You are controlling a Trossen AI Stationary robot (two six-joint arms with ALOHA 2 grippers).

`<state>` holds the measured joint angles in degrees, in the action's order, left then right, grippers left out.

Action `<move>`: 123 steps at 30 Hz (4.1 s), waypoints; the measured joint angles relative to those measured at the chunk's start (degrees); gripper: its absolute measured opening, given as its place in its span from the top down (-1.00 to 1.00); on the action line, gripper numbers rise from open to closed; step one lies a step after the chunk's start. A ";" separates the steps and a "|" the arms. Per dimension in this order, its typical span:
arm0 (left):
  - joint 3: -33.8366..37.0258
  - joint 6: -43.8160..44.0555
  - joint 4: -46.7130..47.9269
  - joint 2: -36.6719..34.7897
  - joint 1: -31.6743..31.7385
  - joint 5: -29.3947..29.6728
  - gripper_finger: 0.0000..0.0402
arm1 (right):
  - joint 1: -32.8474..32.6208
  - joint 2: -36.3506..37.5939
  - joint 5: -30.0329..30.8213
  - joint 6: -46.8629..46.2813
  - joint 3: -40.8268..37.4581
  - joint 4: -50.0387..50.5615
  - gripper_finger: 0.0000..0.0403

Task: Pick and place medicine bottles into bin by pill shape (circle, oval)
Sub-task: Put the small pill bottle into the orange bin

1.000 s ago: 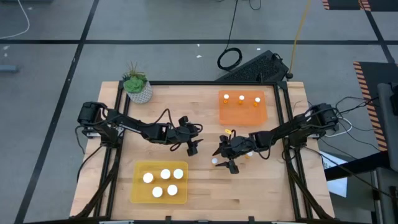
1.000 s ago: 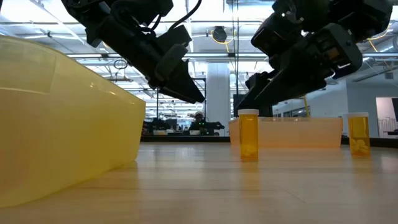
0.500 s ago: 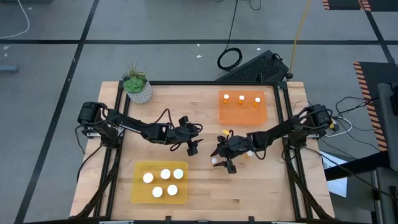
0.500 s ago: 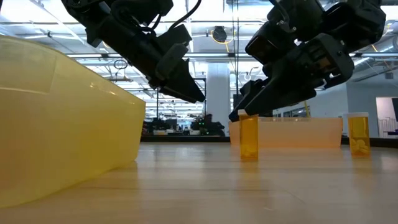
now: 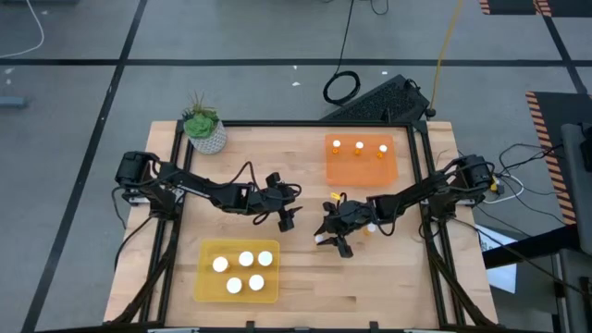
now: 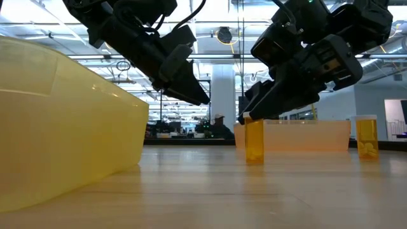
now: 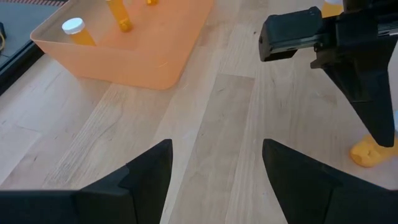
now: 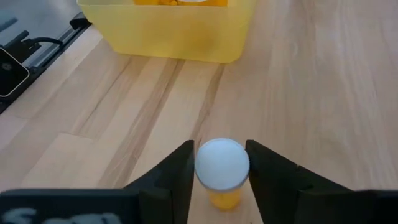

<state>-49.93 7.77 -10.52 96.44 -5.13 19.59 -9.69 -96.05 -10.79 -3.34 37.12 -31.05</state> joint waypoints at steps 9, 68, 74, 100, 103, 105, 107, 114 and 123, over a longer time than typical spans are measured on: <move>0.02 0.18 0.00 0.00 -0.07 0.02 -0.25 | 0.58 1.55 -0.02 0.47 0.00 0.41 0.39; 0.04 -0.29 -0.52 0.00 -0.11 0.02 -0.25 | 43.00 28.77 3.28 11.48 -8.91 17.51 0.39; 0.04 -0.29 -1.12 0.00 -0.11 0.04 -0.25 | 43.06 24.44 3.03 10.32 -8.98 15.43 0.39; 0.05 -0.09 -1.57 0.00 -0.11 0.02 -0.25 | 42.99 18.12 1.40 5.58 -8.98 14.96 0.39; 0.06 -0.07 -1.57 0.00 -0.11 0.02 -0.25 | 42.99 18.12 1.42 5.60 -8.98 15.90 0.39; 0.04 -0.06 -1.57 0.00 -0.11 0.02 -0.25 | 42.99 18.12 1.40 5.62 -8.98 16.26 0.38; 0.04 -0.02 -1.57 0.00 -0.11 0.02 -0.25 | 42.98 18.12 1.38 5.68 -8.98 16.33 0.35; 0.04 0.06 -1.55 0.00 -0.11 0.02 -0.25 | 42.97 18.14 0.20 5.53 -8.98 16.33 0.10; 0.04 0.04 -1.55 0.00 -0.11 0.02 -0.25 | 42.97 21.55 0.20 5.46 -8.90 17.14 -0.02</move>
<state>-49.89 7.81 -12.08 96.44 -5.23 19.62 33.28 -74.50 -10.59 2.12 28.23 -13.91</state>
